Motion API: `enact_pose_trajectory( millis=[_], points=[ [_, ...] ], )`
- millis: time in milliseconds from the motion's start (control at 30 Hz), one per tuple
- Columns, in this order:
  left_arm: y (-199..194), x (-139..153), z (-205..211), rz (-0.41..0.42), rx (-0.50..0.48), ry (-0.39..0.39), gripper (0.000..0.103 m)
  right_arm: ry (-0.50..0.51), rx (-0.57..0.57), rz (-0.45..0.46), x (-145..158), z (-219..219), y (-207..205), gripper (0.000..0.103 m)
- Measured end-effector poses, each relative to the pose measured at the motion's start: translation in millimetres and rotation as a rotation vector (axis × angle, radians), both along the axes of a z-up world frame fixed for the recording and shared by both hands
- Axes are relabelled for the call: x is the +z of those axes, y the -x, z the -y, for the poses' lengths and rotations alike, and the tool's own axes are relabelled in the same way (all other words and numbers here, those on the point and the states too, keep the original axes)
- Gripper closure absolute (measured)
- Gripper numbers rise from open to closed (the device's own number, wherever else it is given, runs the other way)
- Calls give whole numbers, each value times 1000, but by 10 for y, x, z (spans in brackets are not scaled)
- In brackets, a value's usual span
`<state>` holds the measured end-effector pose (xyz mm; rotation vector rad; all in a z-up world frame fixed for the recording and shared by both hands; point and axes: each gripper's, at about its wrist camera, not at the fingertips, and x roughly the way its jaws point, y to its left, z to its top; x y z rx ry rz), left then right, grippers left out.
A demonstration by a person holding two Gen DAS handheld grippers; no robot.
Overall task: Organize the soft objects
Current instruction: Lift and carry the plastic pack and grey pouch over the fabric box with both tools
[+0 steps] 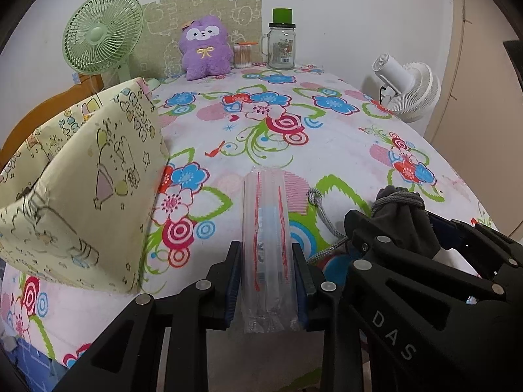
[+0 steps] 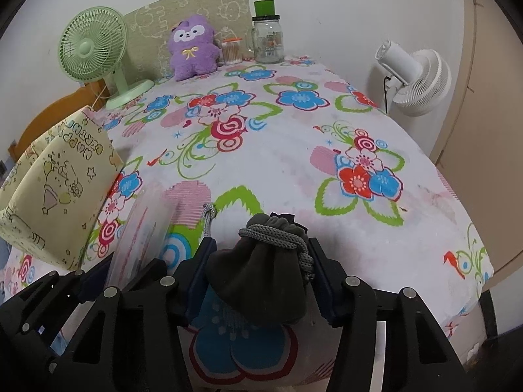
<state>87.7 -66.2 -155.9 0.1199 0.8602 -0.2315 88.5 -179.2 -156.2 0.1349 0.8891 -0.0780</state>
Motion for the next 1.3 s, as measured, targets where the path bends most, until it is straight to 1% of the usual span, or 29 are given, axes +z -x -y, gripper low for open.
enact_pose_trajectory(
  millis=[167, 500, 967, 1133, 1300],
  points=[
    [-75, 58, 10, 15, 4, 1, 75, 30, 1, 26, 76, -13, -50, 46],
    [-95, 262, -5, 60, 8, 8, 75, 33, 23, 82, 304, -50, -71, 48],
    [101, 620, -69, 139, 27, 14, 75, 56, 46, 163, 697, -133, 105, 49],
    [163, 736, -51, 165, 29, -9, 75, 66, 31, 177, 827, -125, 190, 49],
    [255, 871, -56, 194, 34, -5, 75, 69, 37, 205, 974, -125, 274, 49]
  ],
)
